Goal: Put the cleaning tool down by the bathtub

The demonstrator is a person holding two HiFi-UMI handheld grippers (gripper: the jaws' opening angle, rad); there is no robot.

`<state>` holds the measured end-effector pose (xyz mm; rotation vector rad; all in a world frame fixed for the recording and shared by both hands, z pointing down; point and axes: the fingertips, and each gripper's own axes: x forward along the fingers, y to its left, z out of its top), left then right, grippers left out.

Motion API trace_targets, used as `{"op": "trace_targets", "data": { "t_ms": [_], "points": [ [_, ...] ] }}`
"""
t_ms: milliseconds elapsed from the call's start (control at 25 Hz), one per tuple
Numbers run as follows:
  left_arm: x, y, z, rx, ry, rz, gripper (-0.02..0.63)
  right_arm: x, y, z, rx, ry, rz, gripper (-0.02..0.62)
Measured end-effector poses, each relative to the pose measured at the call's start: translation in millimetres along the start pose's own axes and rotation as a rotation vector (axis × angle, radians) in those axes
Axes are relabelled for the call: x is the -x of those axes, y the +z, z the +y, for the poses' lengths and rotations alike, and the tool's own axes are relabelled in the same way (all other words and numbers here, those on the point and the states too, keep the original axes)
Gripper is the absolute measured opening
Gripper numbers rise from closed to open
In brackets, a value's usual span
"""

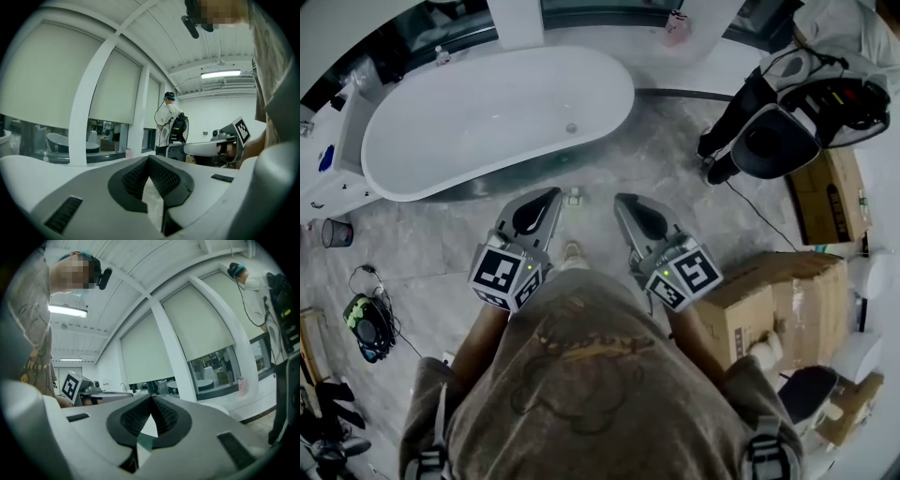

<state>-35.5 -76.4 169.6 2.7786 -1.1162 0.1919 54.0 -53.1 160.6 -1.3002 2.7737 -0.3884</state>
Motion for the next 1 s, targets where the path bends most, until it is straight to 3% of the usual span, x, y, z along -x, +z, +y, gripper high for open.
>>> {"op": "trace_targets", "data": {
  "t_ms": [280,1000],
  "points": [
    [-1.2,3.8,-0.3,-0.009,0.012,-0.033,0.002,1.5,-0.2,-5.0,0.015,-0.008,0.003,-0.003],
    [3.8,-8.5,11.9,0.048,0.061,0.001,0.002,-4.3,-7.8,1.2,0.036,0.012,0.018,-0.003]
  ]
}}
